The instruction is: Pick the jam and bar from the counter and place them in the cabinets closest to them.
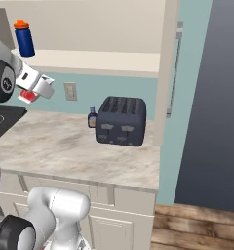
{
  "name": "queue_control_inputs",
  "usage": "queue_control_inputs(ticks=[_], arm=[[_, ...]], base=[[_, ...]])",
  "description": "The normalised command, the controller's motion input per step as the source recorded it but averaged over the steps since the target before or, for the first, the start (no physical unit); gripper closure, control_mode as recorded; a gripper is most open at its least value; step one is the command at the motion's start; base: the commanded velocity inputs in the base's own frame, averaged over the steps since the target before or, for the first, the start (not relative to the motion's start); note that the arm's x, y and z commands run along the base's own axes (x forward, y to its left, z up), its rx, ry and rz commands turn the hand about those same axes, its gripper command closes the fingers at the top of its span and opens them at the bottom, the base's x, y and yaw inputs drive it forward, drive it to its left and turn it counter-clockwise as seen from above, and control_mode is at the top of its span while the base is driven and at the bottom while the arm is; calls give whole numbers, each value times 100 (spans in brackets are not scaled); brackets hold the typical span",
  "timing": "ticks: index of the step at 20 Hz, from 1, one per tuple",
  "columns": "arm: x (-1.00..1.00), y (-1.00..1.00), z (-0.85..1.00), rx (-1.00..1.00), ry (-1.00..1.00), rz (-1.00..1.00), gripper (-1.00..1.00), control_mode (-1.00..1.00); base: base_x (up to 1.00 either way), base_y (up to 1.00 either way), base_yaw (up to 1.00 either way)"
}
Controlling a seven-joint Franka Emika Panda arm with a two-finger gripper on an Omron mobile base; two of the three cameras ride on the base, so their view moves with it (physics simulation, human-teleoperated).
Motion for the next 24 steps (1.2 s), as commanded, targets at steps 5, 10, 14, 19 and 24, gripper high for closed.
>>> queue_control_inputs(ticks=[5, 10, 14, 19, 24], arm=[[1, -9, 25, 0, -20, 0, 100, -100], [31, -13, 25, 0, -13, 0, 100, -100], [49, -12, 25, 0, -6, 0, 100, -100], [52, -12, 35, 0, -4, 0, 100, -100], [56, -9, 35, 0, -2, 0, 100, -100]], base=[[0, 0, 0], [0, 0, 0], [0, 0, 0], [0, 0, 0], [0, 0, 0]])
